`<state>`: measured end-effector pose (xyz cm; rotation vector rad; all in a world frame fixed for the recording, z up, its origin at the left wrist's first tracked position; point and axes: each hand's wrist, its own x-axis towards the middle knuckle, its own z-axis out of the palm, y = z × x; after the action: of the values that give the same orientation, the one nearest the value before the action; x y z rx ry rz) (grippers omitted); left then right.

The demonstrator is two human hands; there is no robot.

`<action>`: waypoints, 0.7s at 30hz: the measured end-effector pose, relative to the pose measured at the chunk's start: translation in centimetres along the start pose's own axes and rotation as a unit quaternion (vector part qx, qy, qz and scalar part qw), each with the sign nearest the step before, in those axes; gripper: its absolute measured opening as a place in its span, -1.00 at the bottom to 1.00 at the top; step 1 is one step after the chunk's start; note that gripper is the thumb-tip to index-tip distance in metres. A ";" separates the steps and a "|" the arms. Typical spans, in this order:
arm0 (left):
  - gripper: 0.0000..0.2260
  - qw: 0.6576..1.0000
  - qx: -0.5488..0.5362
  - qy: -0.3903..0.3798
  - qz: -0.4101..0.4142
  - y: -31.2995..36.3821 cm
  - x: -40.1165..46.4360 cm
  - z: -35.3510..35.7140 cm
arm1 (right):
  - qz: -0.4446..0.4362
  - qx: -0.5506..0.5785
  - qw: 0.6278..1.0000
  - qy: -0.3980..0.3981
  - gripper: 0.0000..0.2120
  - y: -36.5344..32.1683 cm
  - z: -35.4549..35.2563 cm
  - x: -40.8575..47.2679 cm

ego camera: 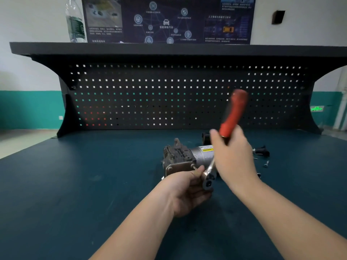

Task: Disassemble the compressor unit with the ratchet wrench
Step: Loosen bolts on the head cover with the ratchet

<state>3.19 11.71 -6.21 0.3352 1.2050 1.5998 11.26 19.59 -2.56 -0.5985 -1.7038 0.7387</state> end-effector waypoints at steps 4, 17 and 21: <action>-0.77 1.000 -0.011 -0.009 -0.005 0.0 -0.1 -0.2 | -0.174 -0.095 0.977 -0.075 -0.82 -0.3 0.4 -1.2; -0.85 1.000 -0.019 -0.012 0.012 -0.1 0.0 0.0 | 0.074 0.062 0.991 0.092 -0.81 2.2 0.3 -0.8; -0.84 0.999 -0.035 -0.026 0.001 -0.1 -0.1 0.1 | -0.182 -0.049 0.982 -0.029 -0.78 0.6 0.7 -0.1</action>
<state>3.30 11.69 -6.23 0.3306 1.1077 1.6209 10.62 19.83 -3.22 -0.3183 -1.8451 0.4159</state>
